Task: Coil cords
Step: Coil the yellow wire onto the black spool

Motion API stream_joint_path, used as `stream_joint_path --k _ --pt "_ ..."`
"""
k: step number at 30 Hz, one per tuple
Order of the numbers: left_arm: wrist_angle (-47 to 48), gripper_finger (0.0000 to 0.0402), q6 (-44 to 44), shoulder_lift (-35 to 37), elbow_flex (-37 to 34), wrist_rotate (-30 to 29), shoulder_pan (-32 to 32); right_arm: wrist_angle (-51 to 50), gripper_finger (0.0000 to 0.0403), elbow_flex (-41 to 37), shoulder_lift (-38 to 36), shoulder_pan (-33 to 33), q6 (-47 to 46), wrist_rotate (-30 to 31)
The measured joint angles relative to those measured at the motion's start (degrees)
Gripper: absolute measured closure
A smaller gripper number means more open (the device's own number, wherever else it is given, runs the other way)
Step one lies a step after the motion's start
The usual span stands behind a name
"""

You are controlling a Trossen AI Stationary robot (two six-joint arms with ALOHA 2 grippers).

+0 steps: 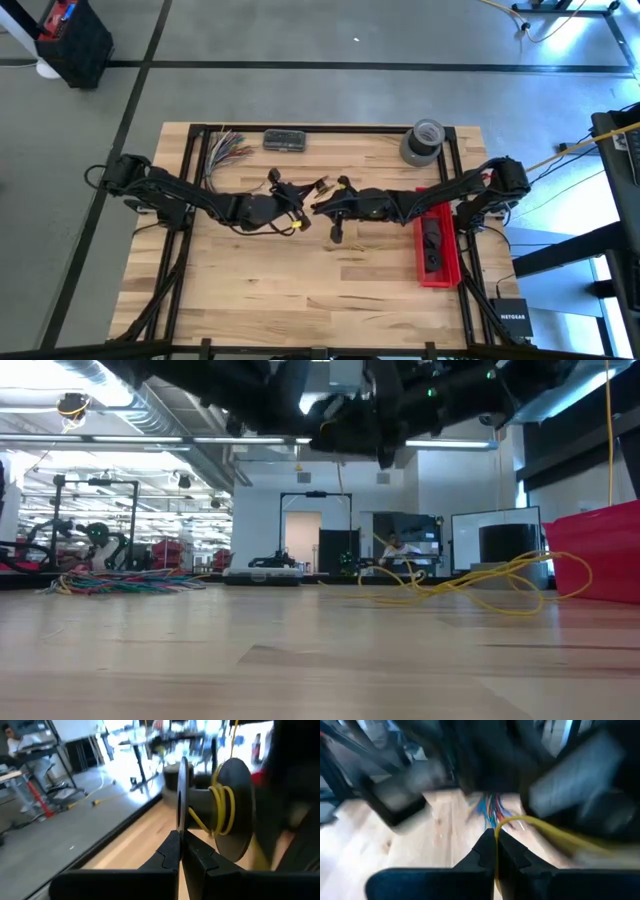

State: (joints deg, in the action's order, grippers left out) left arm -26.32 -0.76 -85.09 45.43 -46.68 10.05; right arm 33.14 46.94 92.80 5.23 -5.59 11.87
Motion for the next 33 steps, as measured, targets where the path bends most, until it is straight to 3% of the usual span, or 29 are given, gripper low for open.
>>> stream_joint_path --k 10,16,23,33 --pt "6.5 0.0402 -0.1 0.0 0.0 -1.1 0.0 0.4 0.0398 1.5 -2.8 0.0 0.5 -1.4" --pt "7.8 0.0402 1.2 0.0 0.0 -1.0 1.1 -9.7 0.0398 2.0 -6.5 0.0 1.5 -0.4" --pt "7.3 0.0401 2.6 0.6 0.0 -0.9 2.2 -30.6 0.0398 1.9 -13.2 0.0 1.6 9.0" --pt "7.4 0.0402 3.2 0.7 0.0 1.9 2.3 -34.5 0.0398 2.0 -18.8 0.0 5.3 19.4"
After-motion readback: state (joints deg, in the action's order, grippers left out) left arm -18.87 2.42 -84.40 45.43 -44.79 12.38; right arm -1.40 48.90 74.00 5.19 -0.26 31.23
